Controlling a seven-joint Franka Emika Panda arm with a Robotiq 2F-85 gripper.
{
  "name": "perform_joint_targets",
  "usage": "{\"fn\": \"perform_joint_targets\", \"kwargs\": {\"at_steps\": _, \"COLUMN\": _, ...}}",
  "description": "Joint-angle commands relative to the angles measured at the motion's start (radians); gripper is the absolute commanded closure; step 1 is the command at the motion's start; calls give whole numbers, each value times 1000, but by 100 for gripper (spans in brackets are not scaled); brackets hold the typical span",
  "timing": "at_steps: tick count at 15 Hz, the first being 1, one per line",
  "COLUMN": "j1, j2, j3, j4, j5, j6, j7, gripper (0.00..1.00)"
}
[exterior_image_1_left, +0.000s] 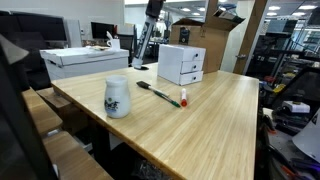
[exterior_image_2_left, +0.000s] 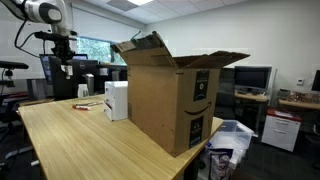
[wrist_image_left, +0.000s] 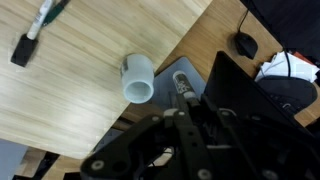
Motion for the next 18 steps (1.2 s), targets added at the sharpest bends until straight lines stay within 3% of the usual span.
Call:
{"fn": "perform_joint_targets", "kwargs": {"at_steps": 1, "j1": -2, "j2": 64, "j3": 11, "j4": 65, "j5": 5, "j6": 34, "j7": -52, "gripper": 93}}
{"fn": "perform_joint_targets", "kwargs": {"at_steps": 10, "j1": -30, "j2": 57, "j3": -17, "j4": 56, "j5": -44, "j6": 113, "j7": -49, "gripper": 93}}
{"fn": "perform_joint_targets", "kwargs": {"at_steps": 18, "j1": -29, "j2": 97, "j3": -14, "j4": 52, "j5": -103, "j6": 98, "j7": -84, "gripper": 93}}
